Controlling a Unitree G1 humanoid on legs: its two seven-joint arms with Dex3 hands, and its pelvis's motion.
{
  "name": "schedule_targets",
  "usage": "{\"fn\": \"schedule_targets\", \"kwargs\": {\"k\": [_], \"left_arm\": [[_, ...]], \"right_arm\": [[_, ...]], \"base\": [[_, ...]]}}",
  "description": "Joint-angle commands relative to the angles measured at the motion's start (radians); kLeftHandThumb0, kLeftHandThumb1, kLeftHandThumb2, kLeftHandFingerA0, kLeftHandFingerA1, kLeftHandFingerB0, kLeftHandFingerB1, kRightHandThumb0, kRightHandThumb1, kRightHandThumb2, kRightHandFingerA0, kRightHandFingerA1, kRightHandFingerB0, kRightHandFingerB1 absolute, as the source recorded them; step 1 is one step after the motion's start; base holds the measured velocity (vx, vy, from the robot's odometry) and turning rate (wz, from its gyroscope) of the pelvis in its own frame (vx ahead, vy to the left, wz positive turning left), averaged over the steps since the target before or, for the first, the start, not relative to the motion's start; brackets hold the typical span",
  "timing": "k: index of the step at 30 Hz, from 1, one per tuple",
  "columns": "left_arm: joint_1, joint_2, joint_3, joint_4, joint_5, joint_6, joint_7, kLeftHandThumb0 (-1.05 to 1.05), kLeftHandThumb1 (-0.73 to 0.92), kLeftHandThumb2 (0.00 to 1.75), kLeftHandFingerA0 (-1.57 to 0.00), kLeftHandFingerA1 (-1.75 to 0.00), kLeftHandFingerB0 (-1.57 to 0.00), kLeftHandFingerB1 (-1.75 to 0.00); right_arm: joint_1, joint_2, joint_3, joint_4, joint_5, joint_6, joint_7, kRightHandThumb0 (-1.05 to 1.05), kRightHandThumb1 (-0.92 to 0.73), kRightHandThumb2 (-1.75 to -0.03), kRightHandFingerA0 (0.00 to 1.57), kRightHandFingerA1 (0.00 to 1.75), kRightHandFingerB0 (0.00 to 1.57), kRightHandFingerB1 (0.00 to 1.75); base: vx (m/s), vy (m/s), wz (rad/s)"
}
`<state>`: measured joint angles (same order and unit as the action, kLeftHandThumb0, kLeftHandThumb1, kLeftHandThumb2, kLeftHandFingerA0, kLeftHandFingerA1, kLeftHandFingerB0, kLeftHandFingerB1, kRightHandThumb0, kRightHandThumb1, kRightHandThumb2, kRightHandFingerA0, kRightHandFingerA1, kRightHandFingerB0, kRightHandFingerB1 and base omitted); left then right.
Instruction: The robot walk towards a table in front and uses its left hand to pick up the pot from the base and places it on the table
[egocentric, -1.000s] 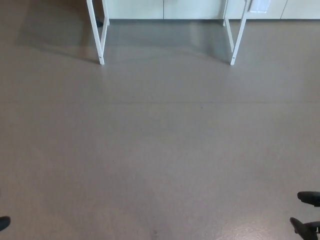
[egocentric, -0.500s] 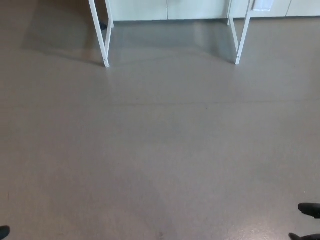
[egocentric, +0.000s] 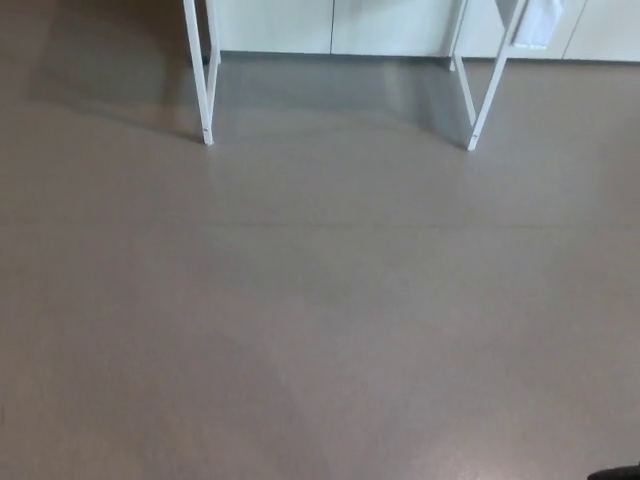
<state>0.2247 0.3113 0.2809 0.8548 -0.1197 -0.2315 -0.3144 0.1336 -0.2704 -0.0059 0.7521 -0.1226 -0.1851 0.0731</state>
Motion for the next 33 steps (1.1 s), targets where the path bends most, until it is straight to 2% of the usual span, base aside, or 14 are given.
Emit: {"fn": "schedule_targets", "kwargs": {"k": [1,2,7,8,10,14,16,22,23,25,30,31,32,33], "left_arm": [[0.017,0.008,-0.016,0.031,0.018,-0.069,0.002,0.42,0.41,0.52,-0.3,-0.55,-0.4,-0.45],[0.02,0.007,-0.017,0.033,0.016,-0.07,0.0,0.44,0.41,0.53,-0.29,-0.56,-0.39,-0.45],[0.025,0.003,-0.018,0.041,-0.001,-0.065,-0.012,0.45,0.42,0.53,-0.27,-0.55,-0.38,-0.44],[0.023,0.003,-0.02,0.039,0.0,-0.061,-0.007,0.44,0.42,0.53,-0.28,-0.55,-0.38,-0.44],[0.019,0.002,-0.025,0.031,0.004,-0.055,0.003,0.43,0.41,0.53,-0.29,-0.55,-0.38,-0.44],[0.019,0.002,-0.029,0.022,0.0,-0.051,-0.002,0.44,0.43,0.53,-0.28,-0.55,-0.38,-0.44],[0.018,0.003,-0.031,0.022,0.002,-0.057,-0.002,0.42,0.41,0.53,-0.29,-0.56,-0.38,-0.44],[0.009,0.009,-0.032,0.037,-0.001,-0.07,-0.017,0.43,0.41,0.53,-0.29,-0.57,-0.38,-0.45],[0.006,0.008,-0.029,0.034,-0.007,-0.065,-0.019,0.45,0.42,0.53,-0.29,-0.57,-0.38,-0.45],[0.004,0.007,-0.029,0.033,-0.007,-0.063,-0.019,0.43,0.41,0.53,-0.3,-0.58,-0.39,-0.45],[0.003,0.008,-0.028,0.04,-0.006,-0.067,-0.02,0.43,0.42,0.53,-0.3,-0.57,-0.39,-0.45],[-0.01,0.012,-0.033,0.066,0.003,-0.07,-0.015,0.41,0.26,0.75,-0.25,-0.59,-0.35,-0.57],[-0.012,0.013,-0.034,0.07,0.004,-0.071,-0.015,0.41,0.26,0.75,-0.25,-0.59,-0.35,-0.57],[-0.012,0.012,-0.032,0.074,0.001,-0.072,-0.018,0.44,0.42,0.53,-0.3,-0.57,-0.39,-0.45]], "right_arm": [[0.01,-0.016,-0.013,-0.013,0.008,0.006,0.001,-0.86,-0.23,-0.81,0.5,0.94,0.47,0.87],[0.02,-0.018,-0.012,-0.032,0.006,0.021,0.004,-0.78,-0.2,-0.97,0.5,0.86,0.33,0.74],[0.054,-0.017,-0.019,-0.074,0.015,0.038,0.015,-0.87,-0.23,-0.82,0.53,0.94,0.43,0.86],[0.054,-0.018,-0.021,-0.079,0.017,0.042,0.017,-0.78,-0.19,-0.97,0.5,0.86,0.29,0.73],[0.045,-0.018,-0.024,-0.062,0.021,0.033,0.02,-0.92,-0.23,-0.82,0.52,0.95,0.42,0.86],[0.044,-0.02,-0.02,-0.068,0.011,0.031,0.016,-0.87,-0.24,-0.78,0.54,0.98,0.41,0.87],[0.04,-0.019,-0.021,-0.064,0.012,0.035,0.014,-0.85,-0.16,-0.9,0.57,0.91,0.41,0.81],[0.021,-0.015,-0.02,-0.04,0.01,0.02,0.008,-0.9,-0.21,-0.83,0.53,0.97,0.44,0.89],[0.022,-0.018,-0.014,-0.065,0.004,0.032,0.01,-0.83,-0.18,-0.98,0.5,0.89,0.29,0.76],[0.007,-0.018,-0.016,-0.036,0.007,0.018,0.012,-0.9,-0.22,-0.81,0.52,0.95,0.45,0.87],[-0.008,-0.013,-0.017,0.001,0.013,0.001,0.009,-0.87,-0.23,-0.82,0.53,0.97,0.46,0.89],[-0.017,-0.015,-0.016,0.025,0.011,-0.011,0.009,-0.92,-0.23,-0.81,0.52,0.97,0.45,0.88],[-0.019,-0.015,-0.015,0.029,0.011,-0.013,0.008,-0.92,-0.23,-0.81,0.52,0.97,0.45,0.88],[-0.021,-0.015,-0.013,0.029,0.008,-0.011,0.007,-0.91,-0.22,-0.83,0.51,0.97,0.45,0.88]], "base": [[0.21,0.085,0.06],[0.23,0.041,0.07],[0.23,-0.088,0.13],[0.2,-0.182,0.15],[0.27,-0.213,0.19],[0.28,-0.271,0.2],[0.18,-0.066,0.03],[0.25,0.053,-0.13],[0.21,0.144,-0.17],[0.3,0.184,-0.08],[0.28,0.336,-0.18],[0.28,0.156,-0.05],[0.28,0.125,0.1],[0.29,0.079,0.08]]}}
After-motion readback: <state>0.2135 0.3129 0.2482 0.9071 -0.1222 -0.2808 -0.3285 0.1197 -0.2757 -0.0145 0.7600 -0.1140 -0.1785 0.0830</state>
